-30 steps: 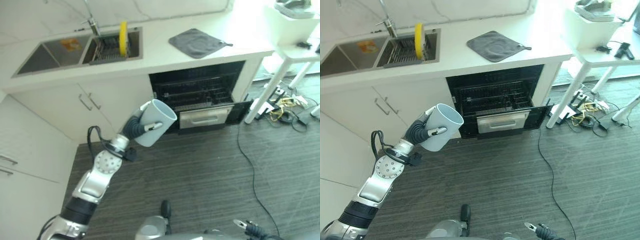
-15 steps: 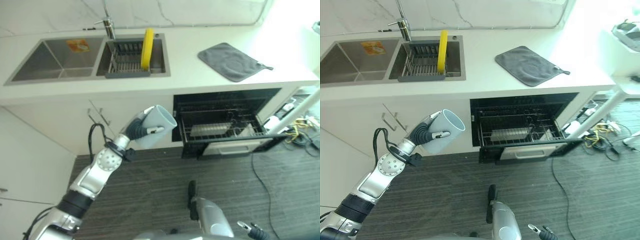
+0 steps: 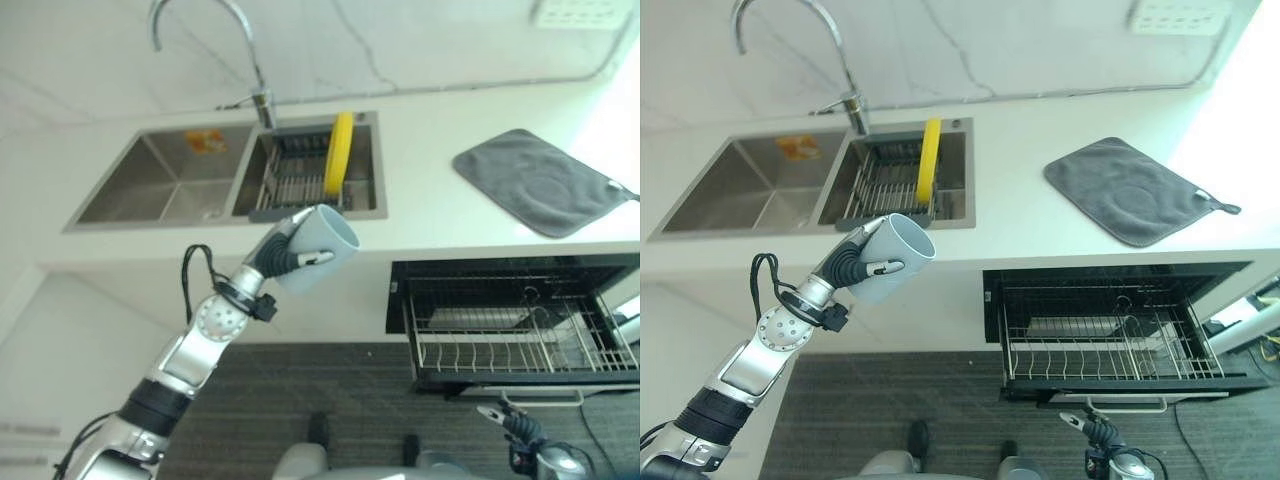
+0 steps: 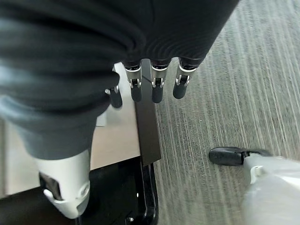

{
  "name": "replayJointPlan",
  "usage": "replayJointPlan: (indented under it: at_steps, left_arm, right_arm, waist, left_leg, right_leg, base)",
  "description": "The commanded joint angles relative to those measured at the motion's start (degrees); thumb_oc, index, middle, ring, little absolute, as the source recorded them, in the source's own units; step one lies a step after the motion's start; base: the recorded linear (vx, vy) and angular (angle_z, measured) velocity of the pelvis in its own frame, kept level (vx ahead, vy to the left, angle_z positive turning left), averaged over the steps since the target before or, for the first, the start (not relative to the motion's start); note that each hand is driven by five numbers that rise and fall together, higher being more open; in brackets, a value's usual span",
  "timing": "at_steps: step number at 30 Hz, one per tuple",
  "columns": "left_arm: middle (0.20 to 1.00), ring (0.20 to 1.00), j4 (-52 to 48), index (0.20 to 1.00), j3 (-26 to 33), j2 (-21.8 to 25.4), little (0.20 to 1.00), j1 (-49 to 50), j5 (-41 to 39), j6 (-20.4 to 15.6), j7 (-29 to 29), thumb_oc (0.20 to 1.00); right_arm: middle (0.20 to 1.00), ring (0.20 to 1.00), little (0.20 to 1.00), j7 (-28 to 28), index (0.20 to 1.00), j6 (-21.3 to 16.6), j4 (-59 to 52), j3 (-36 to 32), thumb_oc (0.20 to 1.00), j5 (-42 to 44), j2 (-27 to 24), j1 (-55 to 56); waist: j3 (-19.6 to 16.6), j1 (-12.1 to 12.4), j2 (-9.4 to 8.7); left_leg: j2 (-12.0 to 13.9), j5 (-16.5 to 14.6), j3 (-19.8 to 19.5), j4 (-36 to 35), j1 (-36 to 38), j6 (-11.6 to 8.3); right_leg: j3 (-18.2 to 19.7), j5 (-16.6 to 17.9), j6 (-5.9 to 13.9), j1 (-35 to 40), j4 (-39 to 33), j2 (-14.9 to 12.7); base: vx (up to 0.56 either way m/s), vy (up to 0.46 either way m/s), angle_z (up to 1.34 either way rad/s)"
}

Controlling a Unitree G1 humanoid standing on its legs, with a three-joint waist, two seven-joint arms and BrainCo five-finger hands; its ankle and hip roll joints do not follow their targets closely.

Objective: Place the dishes in the dishwasher.

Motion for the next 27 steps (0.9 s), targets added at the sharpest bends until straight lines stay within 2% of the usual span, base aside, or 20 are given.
replayJointPlan:
  at_steps: [1, 7, 12, 16, 19, 21, 22, 23, 24, 25, 27]
  left_arm:
    - [0.200, 0.200, -4.06, 0.200, 2.42, 1.99, 0.200, -2.78, -0.07, -1.19, 1.71, 0.200]
    - [0.200, 0.200, -5.16, 0.200, 2.89, 2.44, 0.200, -1.93, -0.63, -0.83, 0.73, 0.200]
    - [0.200, 0.200, -6.06, 0.200, 3.63, 2.89, 0.200, -0.83, -0.89, -1.15, -0.74, 0.200]
    - [0.200, 0.200, -5.05, 0.200, 2.41, 4.28, 0.200, -3.17, 0.29, -1.94, -0.91, 0.200]
    - [0.200, 0.200, -4.23, 0.200, 1.79, 4.24, 0.200, -4.51, 0.40, -0.72, 0.72, 0.200]
    - [0.200, 0.200, -3.12, 0.200, 1.02, 3.84, 0.200, -5.54, -0.25, 0.10, 2.95, 0.200]
    - [0.200, 0.200, -2.74, 0.200, 1.09, 3.69, 0.200, -5.06, -0.77, 0.51, 4.29, 0.200]
    - [0.200, 0.200, -1.78, 0.200, 0.86, 3.25, 0.200, -3.55, -3.20, -0.04, 5.41, 0.200]
    - [0.200, 0.200, -2.10, 0.200, 1.02, 2.44, 0.200, -2.48, -3.99, -1.00, 5.82, 0.200]
    - [0.200, 0.200, -2.30, 0.200, 1.25, 1.53, 0.200, -1.59, -3.51, -2.02, 5.27, 0.200]
    - [0.200, 0.200, -1.96, 0.200, 1.04, -0.01, 0.200, -1.36, -2.03, -3.47, 3.62, 0.200]
  right_arm:
    - [1.000, 1.000, 1.000, -0.55, 1.000, 0.29, -0.34, 1.36, 1.000, -1.34, 2.41, 0.70]
    - [1.000, 1.000, 1.000, -1.20, 1.000, -0.09, -0.81, 0.17, 1.000, -0.56, 2.43, 1.11]
    - [1.000, 1.000, 1.000, -1.26, 1.000, -1.87, -3.93, -0.02, 1.000, -2.65, 1.94, 1.68]
    - [1.000, 1.000, 1.000, 1.63, 1.000, -3.71, -6.37, 0.48, 1.000, -2.64, 2.05, 2.56]
    - [1.000, 1.000, 1.000, 5.95, 1.000, -2.60, -8.01, 1.54, 1.000, -3.74, 2.36, 3.13]
    - [1.000, 1.000, 1.000, 9.32, 1.000, -2.22, -9.42, 3.34, 1.000, -6.12, 2.97, 2.98]
    - [1.000, 1.000, 1.000, 12.78, 1.000, -1.33, -10.68, 6.61, 1.000, -6.12, 2.92, 1.72]
    - [1.000, 1.000, 1.000, 17.16, 1.000, 0.44, -12.47, 8.60, 1.000, -6.52, 2.65, 0.77]
    - [1.000, 1.000, 1.000, 18.83, 1.000, 1.34, -14.49, 9.48, 1.000, -4.58, 2.31, 1.03]
    - [1.000, 1.000, 1.000, 19.10, 1.000, 3.12, -16.95, 9.25, 1.000, -2.43, 2.10, 1.78]
    - [1.000, 1.000, 1.000, 18.56, 1.000, 4.33, -19.22, 8.56, 1.000, -2.24, 1.61, 3.53]
  waist:
    - [-1.07, 0.41, -1.58]
    - [-1.30, 0.41, -1.77]
    - [-0.64, 0.63, -2.80]
    - [-0.01, -0.46, -3.51]
    - [-0.11, -0.35, -3.87]
    - [0.44, -0.16, -4.02]
    - [0.97, 0.72, -3.72]
    - [1.10, 0.90, -3.14]
    - [1.15, 0.75, -2.54]
    - [1.28, 0.22, -2.11]
    - [1.29, -1.10, -1.85]
  left_leg:
    - [1.19, -5.31, 0.30, 1.64, 0.29, 0.35]
    - [0.76, -6.68, 1.88, 1.11, 1.64, 1.13]
    - [0.21, -8.10, 2.94, 2.19, 2.63, 2.05]
    - [1.35, -8.79, 0.87, 4.16, 2.10, 3.01]
    - [2.39, -9.34, 0.74, 6.74, 1.03, 2.42]
    - [4.11, -10.06, -0.87, 10.58, -0.57, 1.21]
    - [7.46, -9.42, -2.47, 11.58, -1.78, -1.04]
    - [10.94, -6.10, -2.40, 9.32, -1.18, -2.95]
    - [12.60, -3.49, -1.90, 6.91, -0.96, -3.81]
    - [13.64, -1.57, 0.05, 6.10, -1.74, -4.36]
    - [14.15, -0.79, 5.29, 8.00, -3.93, -4.38]
  right_leg:
    - [-2.20, -0.96, 4.65, -4.30, 3.56, -3.73]
    - [-2.13, -0.26, 5.75, -3.78, 2.43, -4.89]
    - [-2.22, 0.38, 6.99, -4.39, 4.13, -6.06]
    - [2.92, -1.77, 7.66, -5.91, 9.69, -7.67]
    - [2.50, -1.83, 8.35, -5.45, 10.37, -9.77]
    - [3.35, -2.60, 8.59, -6.30, 12.81, -11.23]
    - [2.82, -4.82, 7.79, -6.29, 14.14, -11.09]
    - [1.22, -6.03, 7.06, -6.09, 14.38, -9.36]
    - [0.44, -7.14, 5.87, -5.95, 14.52, -7.85]
    - [-0.78, -7.99, 4.61, -5.63, 14.54, -6.76]
    - [-4.06, -8.87, 3.42, -4.94, 14.86, -6.18]
  base:
    - [-0.01, 0.040, -0.26]
    - [0.00, 0.061, -0.04]
    - [0.01, 0.056, -0.10]
    - [-0.08, -0.195, -0.14]
    - [-0.07, -0.340, 0.05]
    - [-0.11, -0.596, 0.19]
    - [-0.10, -0.946, 0.34]
    - [-0.08, -0.876, 0.26]
    - [-0.04, -0.549, 0.30]
    - [-0.07, -0.293, 0.43]
    - [-0.11, -0.276, 0.76]
